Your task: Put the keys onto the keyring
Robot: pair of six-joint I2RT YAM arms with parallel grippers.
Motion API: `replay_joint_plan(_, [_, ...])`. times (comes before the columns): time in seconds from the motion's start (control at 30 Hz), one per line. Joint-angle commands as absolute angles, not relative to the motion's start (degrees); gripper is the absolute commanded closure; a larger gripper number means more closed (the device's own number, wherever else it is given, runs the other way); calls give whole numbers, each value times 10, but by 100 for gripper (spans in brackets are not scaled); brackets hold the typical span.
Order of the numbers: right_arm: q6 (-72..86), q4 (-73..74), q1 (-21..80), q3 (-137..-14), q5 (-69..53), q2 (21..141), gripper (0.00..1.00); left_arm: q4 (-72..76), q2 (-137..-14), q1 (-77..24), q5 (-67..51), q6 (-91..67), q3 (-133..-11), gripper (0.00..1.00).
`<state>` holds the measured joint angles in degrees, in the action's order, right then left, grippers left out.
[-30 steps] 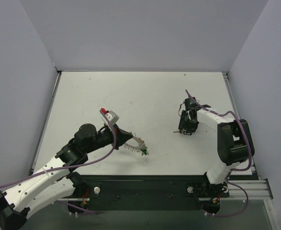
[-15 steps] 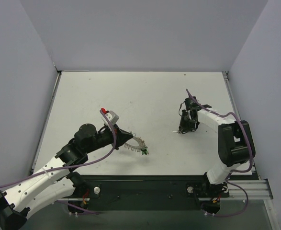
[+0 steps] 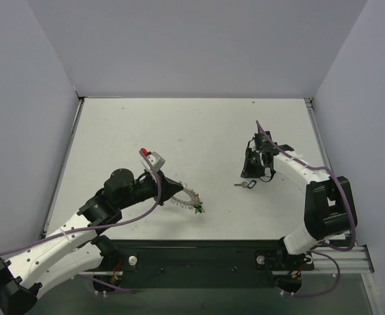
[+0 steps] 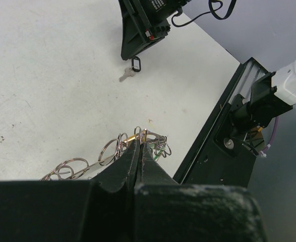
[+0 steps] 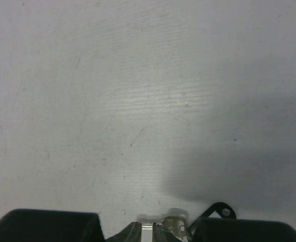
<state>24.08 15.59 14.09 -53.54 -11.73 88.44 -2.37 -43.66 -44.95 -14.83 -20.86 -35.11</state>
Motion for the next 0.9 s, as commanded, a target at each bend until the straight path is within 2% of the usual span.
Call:
replay_joint_plan(0.0, [244,154,165,-522,-165,876,68,34,-436,-450,-162,-217,-366,100])
replay_joint_plan(0.1, [242,149,178,-519,-152,861,57,33,-437,-450,-163,-217,-368,100])
replay_joint_plan(0.2, [234,151,178,-519,-133,847,55,32,-438,-450,-163,-217,-367,100])
replay_joint_plan(0.57, [234,193,168,-512,-61,847,59,37,-441,-450,-164,-220,-362,100])
replay_joint_plan(0.87, [281,202,107,-484,-91,852,63,44,-439,-450,-166,-221,-352,100])
